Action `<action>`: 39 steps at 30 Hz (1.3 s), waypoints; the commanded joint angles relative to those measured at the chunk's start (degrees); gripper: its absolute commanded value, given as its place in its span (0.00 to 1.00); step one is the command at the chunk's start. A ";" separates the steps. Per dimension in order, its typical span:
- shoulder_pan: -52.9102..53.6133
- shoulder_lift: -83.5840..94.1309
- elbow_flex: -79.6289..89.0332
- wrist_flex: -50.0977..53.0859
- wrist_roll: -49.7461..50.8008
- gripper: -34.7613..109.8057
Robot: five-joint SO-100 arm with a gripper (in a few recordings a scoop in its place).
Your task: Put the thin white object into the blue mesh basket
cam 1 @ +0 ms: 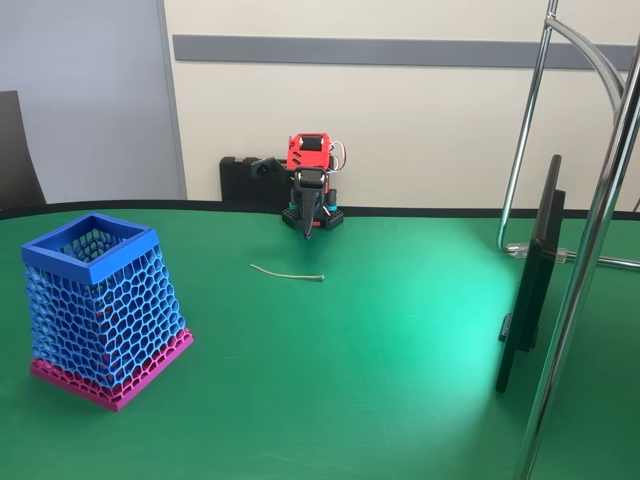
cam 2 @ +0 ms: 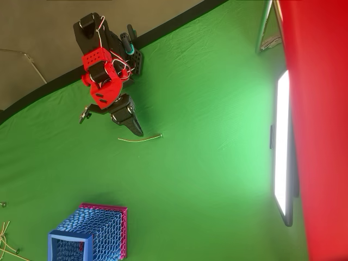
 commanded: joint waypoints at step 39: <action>-1.05 0.35 -0.18 1.32 0.09 0.24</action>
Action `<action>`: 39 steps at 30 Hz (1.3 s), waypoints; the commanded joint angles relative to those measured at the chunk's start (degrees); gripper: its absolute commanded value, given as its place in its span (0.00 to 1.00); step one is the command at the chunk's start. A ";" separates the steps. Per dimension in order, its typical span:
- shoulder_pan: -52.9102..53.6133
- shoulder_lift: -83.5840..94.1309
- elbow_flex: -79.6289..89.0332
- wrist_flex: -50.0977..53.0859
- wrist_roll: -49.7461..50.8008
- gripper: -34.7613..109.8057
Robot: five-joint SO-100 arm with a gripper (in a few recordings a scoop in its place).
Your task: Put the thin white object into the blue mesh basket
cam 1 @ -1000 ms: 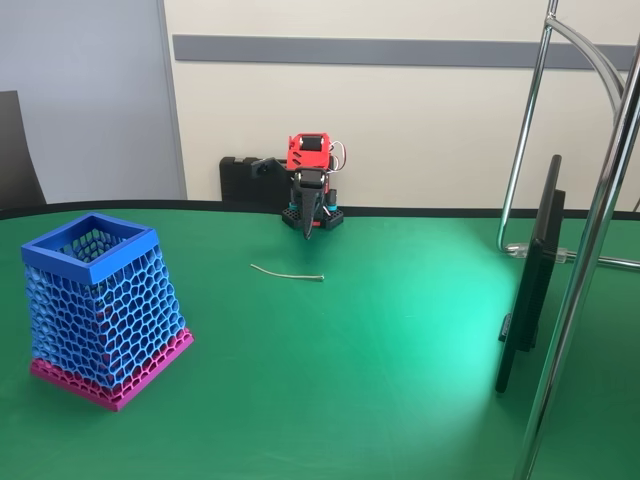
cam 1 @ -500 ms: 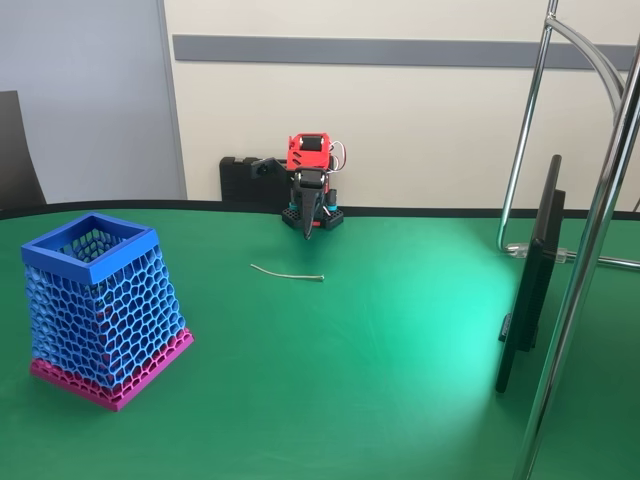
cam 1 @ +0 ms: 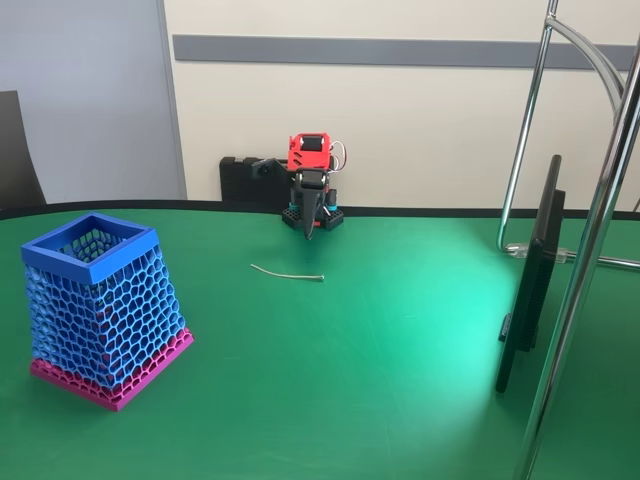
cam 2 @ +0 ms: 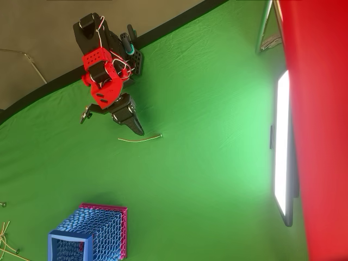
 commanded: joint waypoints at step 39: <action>-5.54 -66.71 -41.75 2.64 12.13 0.27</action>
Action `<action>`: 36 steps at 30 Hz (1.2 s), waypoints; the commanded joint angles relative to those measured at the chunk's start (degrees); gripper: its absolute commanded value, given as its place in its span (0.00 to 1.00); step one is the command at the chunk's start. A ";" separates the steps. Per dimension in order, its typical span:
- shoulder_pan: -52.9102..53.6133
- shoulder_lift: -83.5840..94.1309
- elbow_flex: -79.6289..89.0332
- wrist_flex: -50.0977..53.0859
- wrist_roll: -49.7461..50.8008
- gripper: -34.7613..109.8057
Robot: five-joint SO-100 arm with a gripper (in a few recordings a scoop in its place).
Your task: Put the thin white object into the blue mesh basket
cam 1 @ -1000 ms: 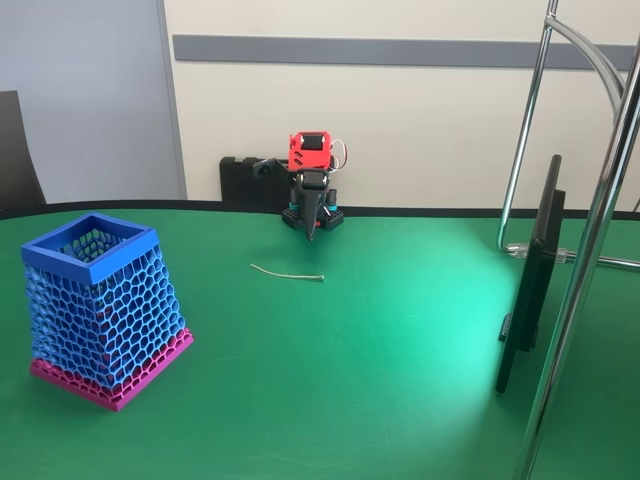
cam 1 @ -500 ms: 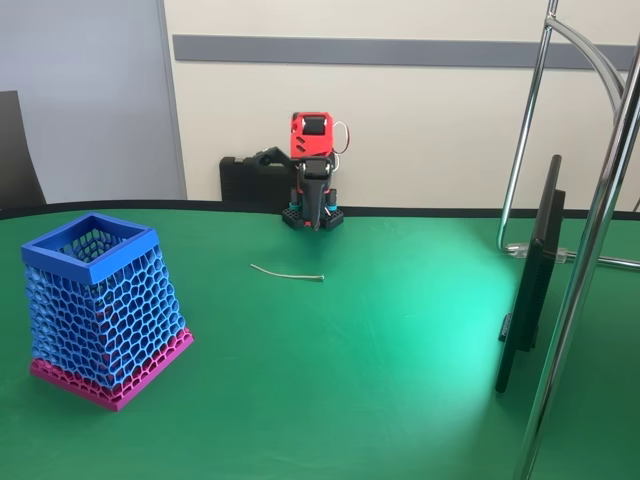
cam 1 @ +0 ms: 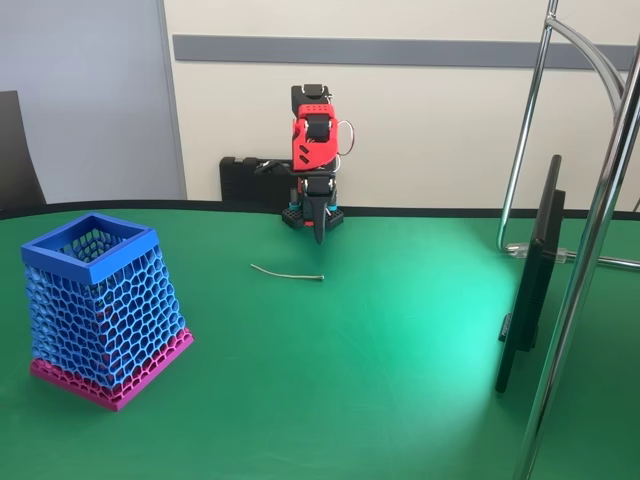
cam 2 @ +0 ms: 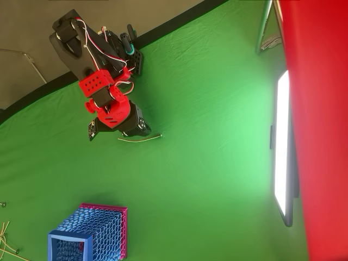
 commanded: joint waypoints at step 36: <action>2.46 -23.03 -13.54 1.49 5.27 0.36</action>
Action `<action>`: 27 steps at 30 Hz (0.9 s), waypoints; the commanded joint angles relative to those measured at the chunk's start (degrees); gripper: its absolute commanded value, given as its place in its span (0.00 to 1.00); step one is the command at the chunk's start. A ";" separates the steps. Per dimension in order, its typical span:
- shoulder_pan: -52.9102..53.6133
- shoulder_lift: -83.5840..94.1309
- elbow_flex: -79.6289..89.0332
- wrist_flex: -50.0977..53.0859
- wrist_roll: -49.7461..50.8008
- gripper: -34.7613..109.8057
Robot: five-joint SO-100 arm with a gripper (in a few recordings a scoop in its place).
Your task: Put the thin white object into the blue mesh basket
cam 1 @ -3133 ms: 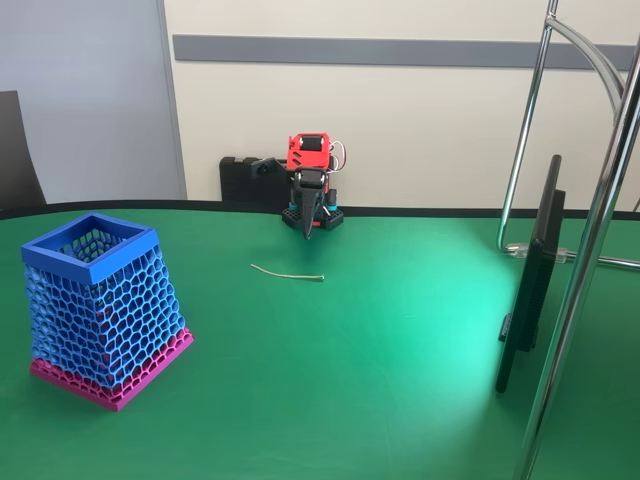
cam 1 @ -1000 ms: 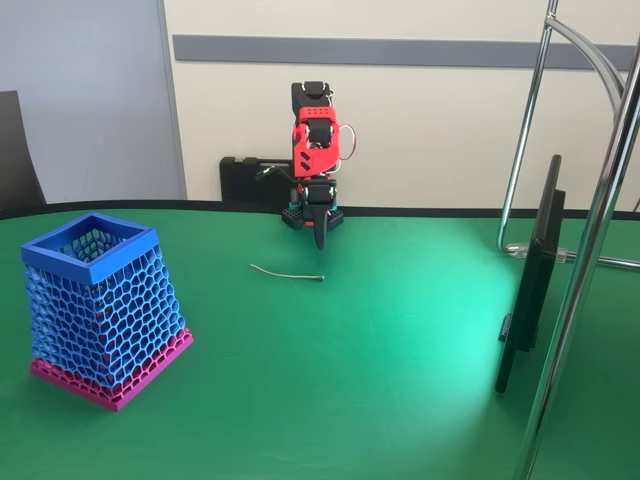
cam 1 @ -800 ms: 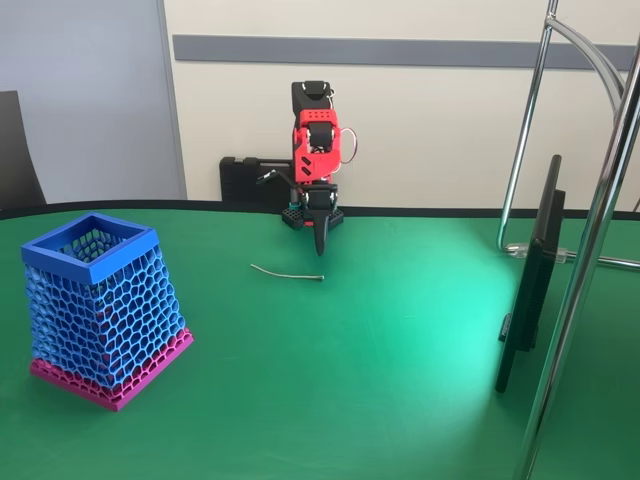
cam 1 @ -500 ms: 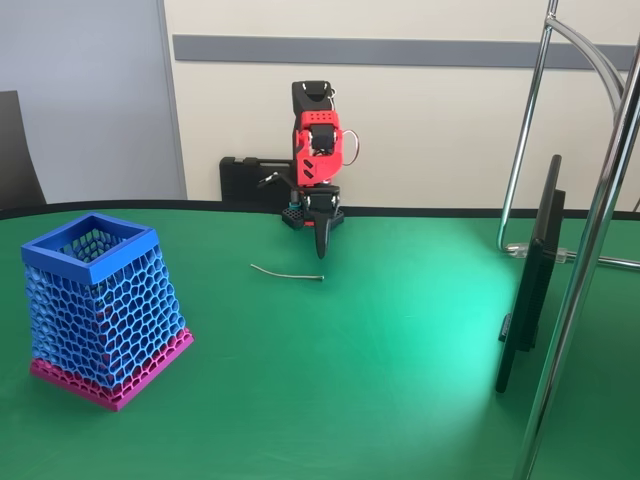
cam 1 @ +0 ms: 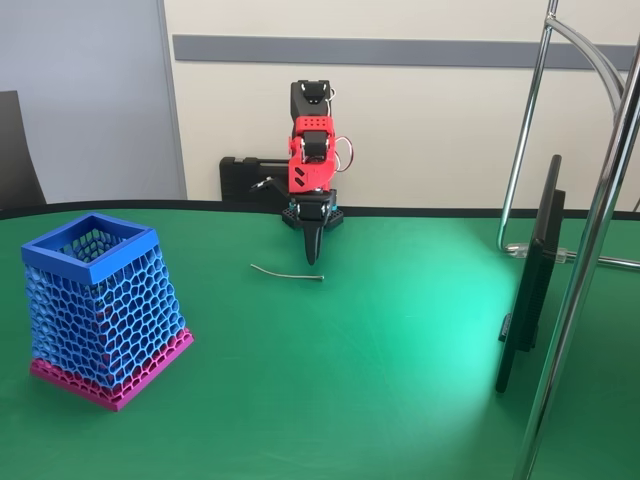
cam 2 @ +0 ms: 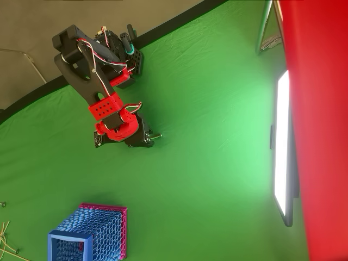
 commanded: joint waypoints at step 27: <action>-0.09 -10.90 -4.22 -3.96 -0.09 0.35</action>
